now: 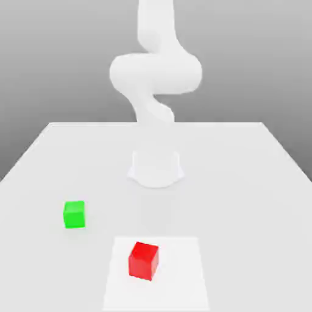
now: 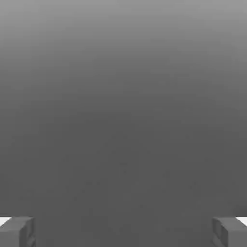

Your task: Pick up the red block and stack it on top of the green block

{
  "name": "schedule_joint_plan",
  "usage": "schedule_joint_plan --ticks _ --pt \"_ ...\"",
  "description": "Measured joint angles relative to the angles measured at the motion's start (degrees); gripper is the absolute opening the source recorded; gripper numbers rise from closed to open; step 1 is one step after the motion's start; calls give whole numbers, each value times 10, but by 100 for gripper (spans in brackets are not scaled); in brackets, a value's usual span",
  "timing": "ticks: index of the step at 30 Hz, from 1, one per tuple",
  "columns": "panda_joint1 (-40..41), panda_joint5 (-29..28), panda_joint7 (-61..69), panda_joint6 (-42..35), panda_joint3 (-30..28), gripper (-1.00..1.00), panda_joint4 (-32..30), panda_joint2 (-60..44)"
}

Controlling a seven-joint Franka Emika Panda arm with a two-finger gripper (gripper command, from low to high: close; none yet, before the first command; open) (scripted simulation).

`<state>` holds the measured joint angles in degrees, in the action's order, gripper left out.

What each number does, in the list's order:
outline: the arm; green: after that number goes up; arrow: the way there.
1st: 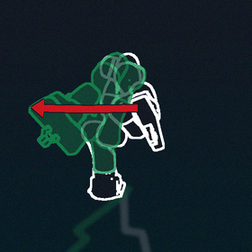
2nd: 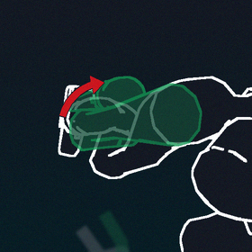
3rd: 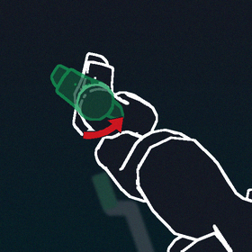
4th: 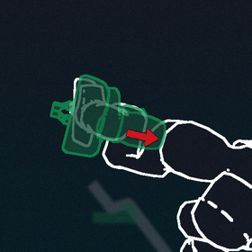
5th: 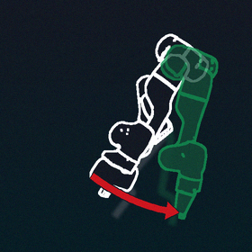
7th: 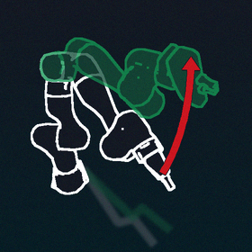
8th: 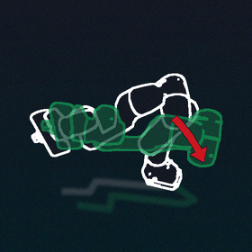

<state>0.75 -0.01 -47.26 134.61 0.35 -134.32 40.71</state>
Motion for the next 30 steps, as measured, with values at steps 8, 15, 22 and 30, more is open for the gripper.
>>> schedule_joint_plan --ticks 8,15,22,30 --pt "21 -3 -49 94 8 0 -84 -171" --pt "35 -6 -91 174 11 0 -155 -316" --pt "40 -3 -121 263 7 0 -208 -462" --pt "37 -9 -127 346 3 -100 -196 -559"
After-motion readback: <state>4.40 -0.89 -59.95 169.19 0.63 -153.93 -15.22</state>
